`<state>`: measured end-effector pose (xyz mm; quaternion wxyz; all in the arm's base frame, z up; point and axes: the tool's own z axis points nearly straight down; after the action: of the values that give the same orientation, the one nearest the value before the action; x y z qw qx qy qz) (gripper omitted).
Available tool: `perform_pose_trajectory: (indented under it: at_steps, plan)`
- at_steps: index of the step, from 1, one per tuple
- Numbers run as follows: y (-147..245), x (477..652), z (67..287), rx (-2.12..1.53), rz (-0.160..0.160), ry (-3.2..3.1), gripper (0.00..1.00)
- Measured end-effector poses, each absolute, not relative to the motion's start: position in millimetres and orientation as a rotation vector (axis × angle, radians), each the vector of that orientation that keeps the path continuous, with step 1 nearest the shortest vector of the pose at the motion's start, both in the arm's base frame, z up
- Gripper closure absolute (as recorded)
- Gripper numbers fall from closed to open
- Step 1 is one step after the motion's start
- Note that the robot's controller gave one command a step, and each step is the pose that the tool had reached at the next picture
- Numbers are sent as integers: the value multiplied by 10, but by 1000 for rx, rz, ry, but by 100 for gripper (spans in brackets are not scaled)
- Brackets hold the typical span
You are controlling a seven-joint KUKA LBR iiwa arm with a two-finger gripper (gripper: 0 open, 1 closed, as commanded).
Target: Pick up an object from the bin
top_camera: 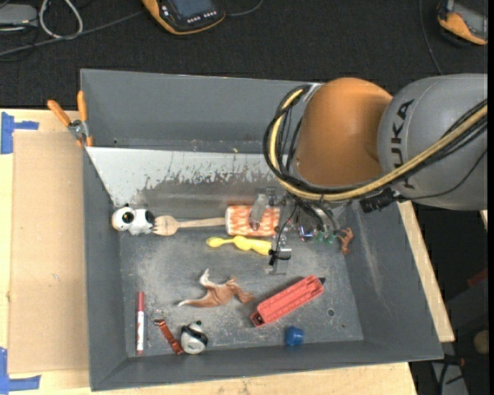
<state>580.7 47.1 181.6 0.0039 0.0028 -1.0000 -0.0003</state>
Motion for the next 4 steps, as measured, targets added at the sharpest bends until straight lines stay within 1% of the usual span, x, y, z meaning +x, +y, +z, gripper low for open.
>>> perform_pose_trajectory:
  at_steps: [1, 2, 3, 4]
  plan:
    - [469, 5818, 1862, 7, -1, -3140, 0]
    - [432, 5853, 1302, 27, -2, -3144, 0]
    - [337, 5871, 850, -84, -4, -3147, 0]
    - [64, 6073, 693, 124, -4, -3137, 100]
